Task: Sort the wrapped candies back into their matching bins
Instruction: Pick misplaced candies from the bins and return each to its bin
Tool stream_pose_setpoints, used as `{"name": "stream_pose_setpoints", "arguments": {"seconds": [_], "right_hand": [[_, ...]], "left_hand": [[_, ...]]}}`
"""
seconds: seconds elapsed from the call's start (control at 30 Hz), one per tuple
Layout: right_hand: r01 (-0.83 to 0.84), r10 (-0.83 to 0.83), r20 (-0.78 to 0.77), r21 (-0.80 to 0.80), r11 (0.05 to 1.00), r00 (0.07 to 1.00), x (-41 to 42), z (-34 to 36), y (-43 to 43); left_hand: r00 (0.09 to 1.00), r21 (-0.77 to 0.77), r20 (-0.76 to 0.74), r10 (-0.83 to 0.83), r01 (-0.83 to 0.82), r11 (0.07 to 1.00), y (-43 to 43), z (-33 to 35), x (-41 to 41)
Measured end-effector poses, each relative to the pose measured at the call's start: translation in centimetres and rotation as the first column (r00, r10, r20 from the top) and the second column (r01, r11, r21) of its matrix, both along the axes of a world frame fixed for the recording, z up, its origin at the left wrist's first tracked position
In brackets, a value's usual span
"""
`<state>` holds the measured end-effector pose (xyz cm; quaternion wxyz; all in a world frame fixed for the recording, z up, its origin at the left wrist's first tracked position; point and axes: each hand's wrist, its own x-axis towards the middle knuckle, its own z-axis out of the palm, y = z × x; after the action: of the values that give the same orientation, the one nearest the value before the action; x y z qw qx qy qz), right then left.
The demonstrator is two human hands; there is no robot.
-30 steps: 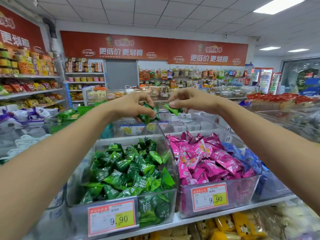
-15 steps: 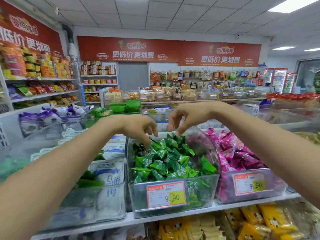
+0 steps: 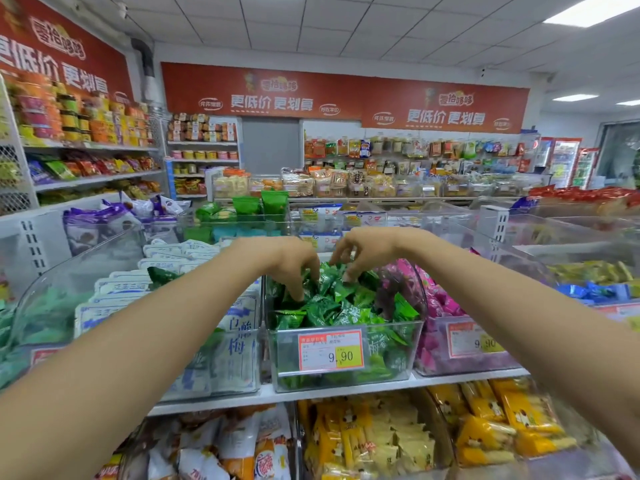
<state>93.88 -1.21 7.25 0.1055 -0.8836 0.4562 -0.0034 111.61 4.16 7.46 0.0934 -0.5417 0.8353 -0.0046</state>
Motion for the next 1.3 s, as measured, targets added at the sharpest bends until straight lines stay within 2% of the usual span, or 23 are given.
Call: {"name": "stream_pose_setpoints", "arguments": {"seconds": [0.03, 0.1, 0.17, 0.27, 0.4, 0.47, 0.53, 0.63, 0.7, 0.77, 0.83, 0.93, 1.0, 1.07, 1.17, 1.3], "right_hand": [[-0.037, 0.034, 0.110, 0.019, 0.999, 0.993, 0.0, 0.0, 0.2], [-0.135, 0.084, 0.260, 0.186, 0.973, 0.962, 0.5, -0.2, 1.4], [-0.185, 0.112, 0.222, 0.344, 0.921, 0.969, 1.5, -0.9, 2.5], [-0.143, 0.129, 0.067, 0.281, 0.949, 0.989, 2.8, -2.4, 2.2], [-0.083, 0.083, -0.003, 0.016, 0.996, 0.997, 3.1, -1.3, 1.9], [-0.086, 0.096, 0.093, -0.103, 0.991, 0.991, 3.7, 0.3, 2.7], [-0.125, 0.160, 0.211, -0.173, 0.977, 0.964, 5.4, 2.0, 4.3], [-0.212, 0.248, 0.349, -0.139, 0.967, 0.904, 9.6, 3.4, 7.2], [-0.267, 0.287, 0.368, -0.106, 0.958, 0.884, 13.0, 3.2, 8.5], [-0.256, 0.269, 0.305, -0.085, 0.963, 0.914, 15.8, 2.4, 8.6], [-0.200, 0.213, 0.179, -0.089, 0.976, 0.961, 18.0, 1.3, 8.0], [-0.107, 0.119, 0.051, -0.189, 0.976, 0.992, 19.7, -0.2, 7.2], [-0.045, 0.055, 0.032, -0.253, 0.966, 0.998, 20.0, -0.5, 7.3], [-0.007, 0.028, 0.066, -0.299, 0.954, 0.997, 19.9, -0.3, 7.8], [0.031, 0.031, 0.176, -0.339, 0.940, 0.984, 19.2, 0.2, 8.6], [0.071, 0.039, 0.335, -0.312, 0.947, 0.942, 18.2, 0.3, 9.6]], "left_hand": [[0.995, -0.041, -0.097, -0.022, 0.018, 0.999, 0.0, -0.1, 0.6], [0.948, -0.125, -0.315, -0.055, 0.017, 0.992, 0.5, -0.1, 1.7], [0.879, -0.202, -0.470, -0.081, -0.018, 0.979, 1.6, 0.2, 2.7], [0.825, -0.251, -0.556, -0.101, -0.052, 0.966, 3.7, 0.5, 4.2], [0.789, -0.295, -0.607, -0.098, -0.108, 0.949, 6.4, 0.7, 8.1], [0.759, -0.283, -0.645, -0.089, -0.129, 0.950, 7.5, 0.7, 10.7], [0.771, -0.215, -0.635, -0.052, -0.112, 0.970, 8.5, 0.5, 13.3], [0.857, -0.085, -0.514, 0.033, -0.089, 0.992, 9.4, -0.2, 16.4], [0.892, -0.087, -0.449, 0.054, -0.103, 0.991, 9.5, -0.5, 18.0], [0.908, -0.099, -0.416, 0.050, -0.099, 0.990, 9.4, -0.7, 19.3], [0.918, -0.130, -0.396, 0.025, -0.083, 0.988, 9.2, -0.9, 20.4], [0.895, -0.167, -0.444, -0.027, -0.053, 0.985, 8.6, -1.5, 20.8], [0.878, -0.156, -0.475, -0.053, -0.025, 0.987, 8.2, -1.9, 20.5], [0.866, -0.172, -0.496, -0.062, -0.028, 0.985, 7.8, -2.3, 20.3], [0.801, -0.165, -0.597, -0.057, -0.053, 0.985, 7.4, -2.7, 19.9], [0.740, -0.155, -0.671, -0.050, -0.074, 0.985, 7.4, -3.1, 19.8]]}}
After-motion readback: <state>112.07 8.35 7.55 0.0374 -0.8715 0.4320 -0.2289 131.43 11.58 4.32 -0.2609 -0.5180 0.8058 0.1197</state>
